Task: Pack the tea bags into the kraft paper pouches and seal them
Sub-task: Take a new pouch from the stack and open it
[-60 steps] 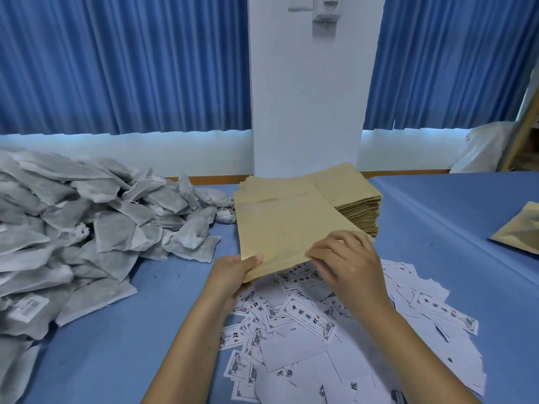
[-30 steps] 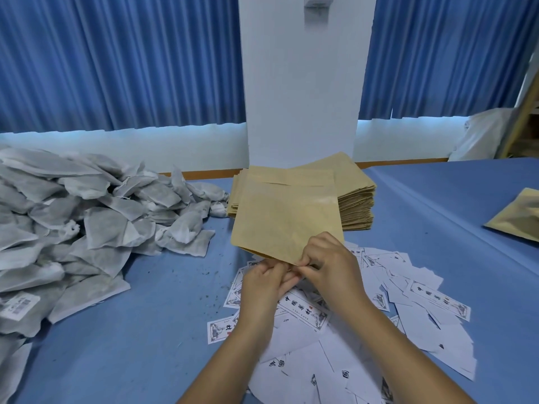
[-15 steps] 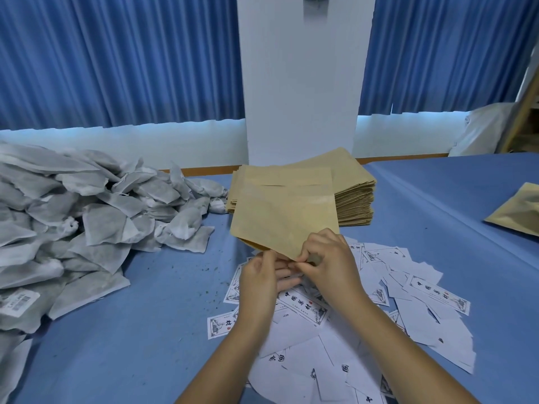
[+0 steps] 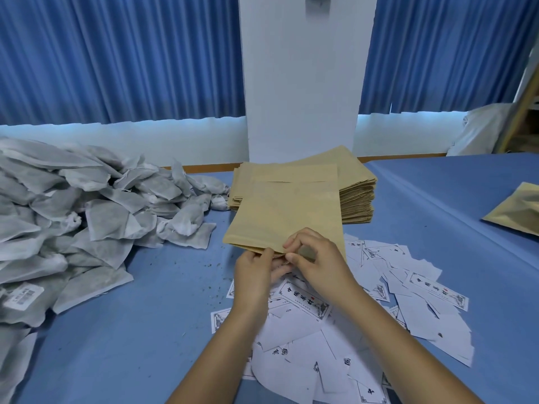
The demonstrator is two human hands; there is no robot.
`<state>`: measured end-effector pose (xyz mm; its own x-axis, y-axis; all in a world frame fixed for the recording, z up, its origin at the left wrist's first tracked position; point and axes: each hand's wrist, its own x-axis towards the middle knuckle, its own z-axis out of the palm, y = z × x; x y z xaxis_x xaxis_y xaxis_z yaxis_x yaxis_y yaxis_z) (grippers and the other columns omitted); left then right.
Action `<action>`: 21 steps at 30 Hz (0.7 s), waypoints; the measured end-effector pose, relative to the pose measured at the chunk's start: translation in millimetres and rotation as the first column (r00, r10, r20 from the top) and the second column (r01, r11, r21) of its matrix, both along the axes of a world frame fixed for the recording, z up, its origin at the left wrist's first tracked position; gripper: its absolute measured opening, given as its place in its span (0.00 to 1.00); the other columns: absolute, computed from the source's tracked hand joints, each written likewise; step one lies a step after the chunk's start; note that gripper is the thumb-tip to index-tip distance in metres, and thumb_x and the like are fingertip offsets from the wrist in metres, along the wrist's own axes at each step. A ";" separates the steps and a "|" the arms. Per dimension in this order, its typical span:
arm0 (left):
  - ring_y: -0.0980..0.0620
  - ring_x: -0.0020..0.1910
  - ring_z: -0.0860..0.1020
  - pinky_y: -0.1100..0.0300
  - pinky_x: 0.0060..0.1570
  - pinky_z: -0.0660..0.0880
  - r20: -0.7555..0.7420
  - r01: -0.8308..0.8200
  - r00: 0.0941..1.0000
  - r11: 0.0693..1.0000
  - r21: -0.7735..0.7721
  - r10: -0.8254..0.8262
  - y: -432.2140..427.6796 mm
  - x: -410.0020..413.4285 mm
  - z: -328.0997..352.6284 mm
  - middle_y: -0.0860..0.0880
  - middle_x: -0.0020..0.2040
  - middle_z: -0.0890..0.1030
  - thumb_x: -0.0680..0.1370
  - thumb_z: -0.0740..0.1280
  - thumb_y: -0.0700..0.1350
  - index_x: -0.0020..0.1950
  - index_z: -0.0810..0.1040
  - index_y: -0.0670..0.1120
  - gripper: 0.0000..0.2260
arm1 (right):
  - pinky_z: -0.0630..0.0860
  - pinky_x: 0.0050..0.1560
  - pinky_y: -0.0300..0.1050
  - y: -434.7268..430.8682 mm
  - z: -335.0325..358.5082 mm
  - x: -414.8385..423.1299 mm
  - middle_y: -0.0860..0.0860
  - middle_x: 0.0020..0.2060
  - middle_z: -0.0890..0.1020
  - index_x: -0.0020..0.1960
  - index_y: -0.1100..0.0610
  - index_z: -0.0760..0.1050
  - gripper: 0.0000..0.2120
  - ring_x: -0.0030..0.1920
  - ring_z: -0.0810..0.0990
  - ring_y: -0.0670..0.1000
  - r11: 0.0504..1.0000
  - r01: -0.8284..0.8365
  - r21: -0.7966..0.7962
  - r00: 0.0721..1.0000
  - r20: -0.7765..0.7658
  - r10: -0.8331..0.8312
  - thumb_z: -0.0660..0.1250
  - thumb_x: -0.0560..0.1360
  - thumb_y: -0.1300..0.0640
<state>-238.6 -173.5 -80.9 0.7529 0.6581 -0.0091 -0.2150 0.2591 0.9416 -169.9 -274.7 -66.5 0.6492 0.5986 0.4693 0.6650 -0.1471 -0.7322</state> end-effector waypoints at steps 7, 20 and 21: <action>0.48 0.37 0.84 0.57 0.40 0.80 -0.022 -0.080 0.996 0.996 0.047 0.081 13.8 -1.0 1.5 0.41 0.37 0.83 0.76 0.64 0.36 0.47 0.78 0.36 0.04 | 0.71 0.52 0.45 21.2 9.5 -4.7 0.52 0.49 0.81 0.54 0.58 0.82 0.09 0.51 0.76 0.54 0.964 0.163 -0.210 0.930 0.360 -0.079 0.64 0.78 0.59; 0.47 0.32 0.71 0.51 0.34 0.69 -0.102 -0.123 0.982 0.952 0.282 0.157 9.2 6.5 -1.5 0.42 0.31 0.72 0.76 0.55 0.34 0.35 0.71 0.33 0.11 | 0.71 0.42 0.49 35.8 5.1 -25.9 0.55 0.39 0.81 0.44 0.63 0.82 0.08 0.40 0.75 0.57 0.974 0.205 -0.094 0.902 0.405 -0.151 0.64 0.74 0.68; 0.48 0.31 0.67 0.53 0.33 0.65 -0.086 -0.151 0.979 0.937 0.316 0.186 8.4 5.1 -0.5 0.44 0.29 0.68 0.76 0.55 0.33 0.32 0.68 0.37 0.12 | 0.72 0.42 0.49 36.0 5.6 -27.6 0.56 0.38 0.80 0.44 0.63 0.82 0.07 0.39 0.75 0.58 0.976 0.204 -0.076 0.895 0.419 -0.154 0.65 0.74 0.69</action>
<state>-233.5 -165.2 -81.4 0.6366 0.7594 0.1347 -0.1182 -0.0765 0.9900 -197.5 -238.7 -60.9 0.5164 0.5562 0.6511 0.8559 -0.3586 -0.3726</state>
